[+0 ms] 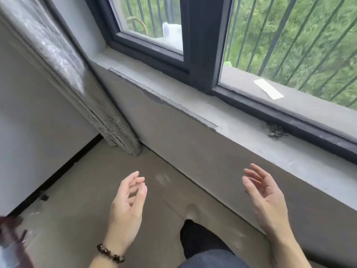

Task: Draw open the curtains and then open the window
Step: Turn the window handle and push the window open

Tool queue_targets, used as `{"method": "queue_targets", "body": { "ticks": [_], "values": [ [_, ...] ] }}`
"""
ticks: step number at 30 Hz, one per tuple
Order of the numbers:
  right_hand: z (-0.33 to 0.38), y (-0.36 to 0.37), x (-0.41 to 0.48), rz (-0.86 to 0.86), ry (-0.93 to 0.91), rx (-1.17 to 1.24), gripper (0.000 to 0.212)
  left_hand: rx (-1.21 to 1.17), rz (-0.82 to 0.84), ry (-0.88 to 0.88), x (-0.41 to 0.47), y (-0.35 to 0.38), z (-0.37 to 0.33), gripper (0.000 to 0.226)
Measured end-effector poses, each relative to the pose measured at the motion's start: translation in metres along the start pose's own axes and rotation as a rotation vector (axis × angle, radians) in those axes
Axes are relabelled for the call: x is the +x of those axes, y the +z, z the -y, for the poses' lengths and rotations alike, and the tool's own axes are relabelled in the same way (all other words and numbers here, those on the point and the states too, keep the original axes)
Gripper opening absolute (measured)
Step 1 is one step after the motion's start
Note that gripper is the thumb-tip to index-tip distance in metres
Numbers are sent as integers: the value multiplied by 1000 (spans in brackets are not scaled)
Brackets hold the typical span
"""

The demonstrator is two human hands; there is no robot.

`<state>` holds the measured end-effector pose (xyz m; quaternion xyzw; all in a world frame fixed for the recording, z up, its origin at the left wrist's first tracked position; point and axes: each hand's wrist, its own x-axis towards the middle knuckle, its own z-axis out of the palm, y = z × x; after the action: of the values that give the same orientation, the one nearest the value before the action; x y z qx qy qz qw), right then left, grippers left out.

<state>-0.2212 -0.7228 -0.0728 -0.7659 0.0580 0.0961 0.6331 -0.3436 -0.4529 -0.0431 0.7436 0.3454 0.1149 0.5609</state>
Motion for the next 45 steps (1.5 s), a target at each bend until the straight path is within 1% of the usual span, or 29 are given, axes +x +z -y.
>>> {"method": "queue_targets", "body": {
  "ticks": [4,9,11,14,16,18,21,23,25,27,28,30,32,34,35,37,39,40,42,43,45],
  "values": [
    [62,57,74,46,-73,32,38,11,-26,86,88,-17,-55,35],
    [117,110,138,108,-145,36,39,-19,-40,140,170,-30,-89,35],
    [130,130,157,105,-169,24,40,-27,-13,155,201,-31,-94,35],
    [138,163,179,56,-168,23,42,-12,75,194,258,-31,-95,35],
    [142,186,190,-33,-173,58,44,4,143,242,303,-31,-96,35],
    [151,210,200,-158,-193,97,43,7,235,308,351,-31,-107,33],
    [179,239,212,-373,-265,93,39,23,401,455,421,-27,-145,35],
    [209,252,220,-526,-354,-6,32,-8,522,582,462,-20,-181,39],
    [242,260,227,-673,-484,-158,31,-21,631,749,493,-11,-217,39],
    [275,264,233,-832,-621,-293,32,-15,670,961,517,0,-251,38],
    [291,264,235,-911,-687,-360,33,-11,639,1086,525,5,-266,37],
    [321,262,240,-1064,-811,-505,41,4,490,1360,535,15,-290,35],
    [349,252,243,-1224,-918,-672,59,29,305,1591,538,23,-308,41],
    [373,238,242,-1355,-984,-892,76,99,162,1720,542,31,-321,53],
    [385,231,242,-1388,-1014,-1020,79,149,105,1753,546,35,-326,60],
    [406,219,243,-1366,-1107,-1274,72,299,-12,1810,556,45,-331,69],
    [425,213,247,-1268,-1228,-1491,54,391,-105,1840,563,52,-330,73],
    [432,211,250,-1211,-1278,-1543,45,400,-131,1839,565,55,-329,74],
    [439,209,258,-1122,-1357,-1563,33,399,-156,1840,566,57,-328,75],
    [441,208,261,-1107,-1385,-1543,31,389,-175,1848,566,58,-328,76],
    [445,208,266,-1111,-1439,-1500,37,365,-198,1860,569,58,-328,76]
  ]
}}
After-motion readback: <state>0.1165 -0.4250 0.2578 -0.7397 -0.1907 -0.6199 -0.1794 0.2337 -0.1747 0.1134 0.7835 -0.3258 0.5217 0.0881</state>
